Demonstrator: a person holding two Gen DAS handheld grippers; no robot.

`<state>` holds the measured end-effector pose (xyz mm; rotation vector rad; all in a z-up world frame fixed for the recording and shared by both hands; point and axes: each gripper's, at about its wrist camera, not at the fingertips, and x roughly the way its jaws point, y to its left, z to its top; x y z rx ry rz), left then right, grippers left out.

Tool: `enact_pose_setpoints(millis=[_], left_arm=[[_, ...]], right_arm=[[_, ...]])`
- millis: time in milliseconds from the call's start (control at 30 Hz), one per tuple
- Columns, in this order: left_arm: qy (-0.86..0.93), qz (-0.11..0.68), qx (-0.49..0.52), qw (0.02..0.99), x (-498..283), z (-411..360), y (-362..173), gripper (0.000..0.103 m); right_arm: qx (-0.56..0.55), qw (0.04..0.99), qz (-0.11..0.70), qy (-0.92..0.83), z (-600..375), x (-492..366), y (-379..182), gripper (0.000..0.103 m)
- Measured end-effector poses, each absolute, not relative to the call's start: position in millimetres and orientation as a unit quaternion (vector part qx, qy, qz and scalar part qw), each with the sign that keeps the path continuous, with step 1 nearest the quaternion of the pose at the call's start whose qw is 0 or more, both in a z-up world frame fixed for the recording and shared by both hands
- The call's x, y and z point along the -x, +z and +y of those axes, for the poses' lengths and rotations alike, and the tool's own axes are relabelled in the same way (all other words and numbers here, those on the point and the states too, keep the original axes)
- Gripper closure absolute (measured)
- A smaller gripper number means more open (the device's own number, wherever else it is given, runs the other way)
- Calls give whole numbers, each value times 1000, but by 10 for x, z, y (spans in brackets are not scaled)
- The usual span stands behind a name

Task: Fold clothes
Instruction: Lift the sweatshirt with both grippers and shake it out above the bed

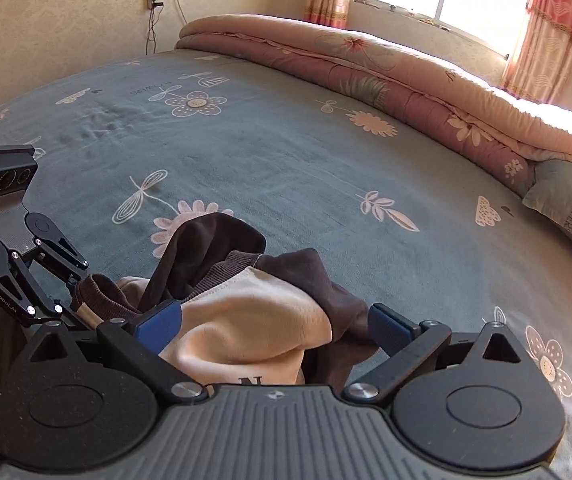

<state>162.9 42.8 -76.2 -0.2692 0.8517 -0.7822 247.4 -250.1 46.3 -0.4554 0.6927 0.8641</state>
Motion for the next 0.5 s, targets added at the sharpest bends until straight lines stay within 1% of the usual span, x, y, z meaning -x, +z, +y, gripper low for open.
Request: enact_pose_setpoints(millis=[100, 300, 367, 500], left_arm=[[-356, 408, 142, 829, -1628, 463, -802, 76], [-331, 416, 165, 831, -1641, 537, -844, 76], [-323, 419, 169, 832, -1646, 558, -841, 76], [-315, 421, 168, 834, -1676, 596, -808, 76]], right_arm=[[195, 799, 352, 447, -2384, -2896, 464, 1], [137, 708, 463, 515, -2017, -3651, 111, 0], [125, 669, 502, 533, -1942, -3752, -20, 0], [142, 624, 519, 567, -2086, -3602, 25, 0]])
